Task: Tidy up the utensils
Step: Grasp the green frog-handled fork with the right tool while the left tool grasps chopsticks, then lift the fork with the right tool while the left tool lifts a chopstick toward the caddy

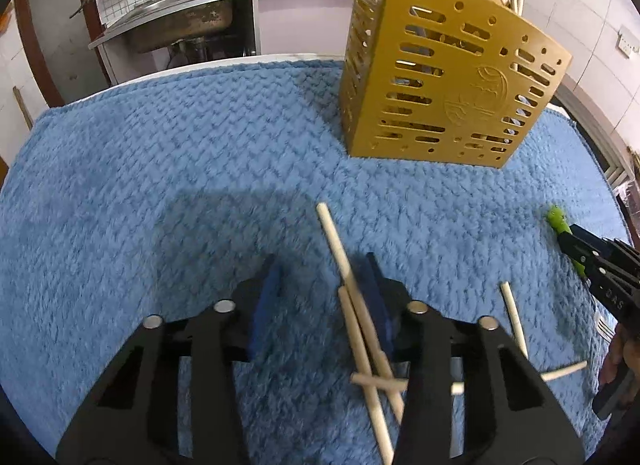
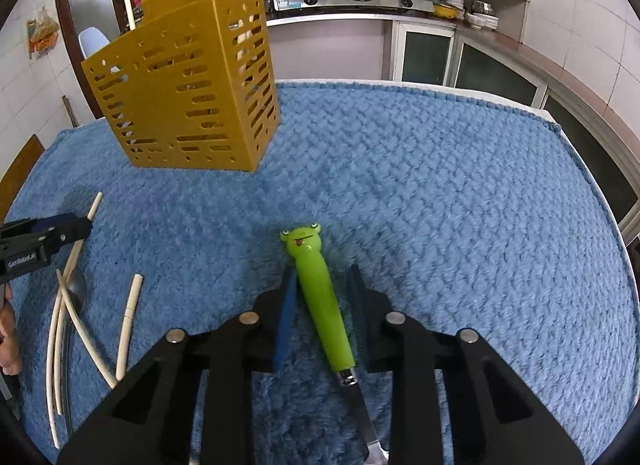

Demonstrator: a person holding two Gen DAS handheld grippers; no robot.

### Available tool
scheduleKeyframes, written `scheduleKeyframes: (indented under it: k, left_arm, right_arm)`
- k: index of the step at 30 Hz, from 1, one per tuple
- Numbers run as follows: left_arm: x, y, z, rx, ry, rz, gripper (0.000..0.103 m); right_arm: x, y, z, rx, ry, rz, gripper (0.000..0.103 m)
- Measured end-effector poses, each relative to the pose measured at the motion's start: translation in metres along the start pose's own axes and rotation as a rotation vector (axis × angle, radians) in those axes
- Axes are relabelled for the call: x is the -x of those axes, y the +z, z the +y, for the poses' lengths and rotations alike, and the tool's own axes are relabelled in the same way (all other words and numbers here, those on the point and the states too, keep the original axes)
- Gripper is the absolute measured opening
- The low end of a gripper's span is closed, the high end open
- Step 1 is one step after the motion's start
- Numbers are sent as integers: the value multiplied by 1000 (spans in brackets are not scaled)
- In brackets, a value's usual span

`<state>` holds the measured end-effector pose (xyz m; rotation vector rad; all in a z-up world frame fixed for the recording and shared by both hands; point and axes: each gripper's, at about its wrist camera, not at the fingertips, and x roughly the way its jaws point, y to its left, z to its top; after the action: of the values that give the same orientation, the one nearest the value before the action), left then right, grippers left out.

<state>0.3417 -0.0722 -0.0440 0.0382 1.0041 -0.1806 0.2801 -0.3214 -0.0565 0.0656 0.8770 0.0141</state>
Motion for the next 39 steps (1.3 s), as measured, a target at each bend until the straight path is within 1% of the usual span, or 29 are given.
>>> scheduleKeyframes:
  k: [2, 3, 4, 9, 10, 11, 13, 19, 26, 31, 39]
  left_arm:
    - [-3, 6, -1, 0, -5, 10, 21]
    - [-5, 9, -2, 3, -13, 20, 18]
    - [-6, 11, -3, 2, -9, 22, 17]
    - [-8, 12, -9, -14, 17, 22, 15]
    - [-9, 13, -12, -15, 19, 23, 14]
    - [-9, 13, -13, -12, 18, 24, 14]
    - [-9, 13, -13, -1, 13, 27, 9]
    - [0, 11, 2, 25, -24, 23, 8]
    - [22, 12, 4, 26, -42, -6, 7]
    - [41, 11, 3, 9, -42, -43, 7]
    - [69, 14, 0, -6, -41, -99, 7]
  right_arm:
    - [-1, 1, 0, -4, 1, 10, 24]
    - [-1, 2, -1, -9, 3, 16, 24]
    - [-2, 3, -2, -16, 8, 23, 24]
    - [-6, 11, -6, -50, 17, 72, 24]
    - [-7, 12, -5, -48, 12, 81, 24]
    - [-7, 13, -5, -44, 4, 86, 21]
    - [-7, 14, -4, -41, -5, 88, 20]
    - [7, 12, -5, -54, -3, 63, 19]
    - [27, 17, -5, -64, 6, 14, 18]
    - [39, 18, 0, -51, 16, -9, 18]
    - [48, 19, -2, -72, 27, -31, 18]
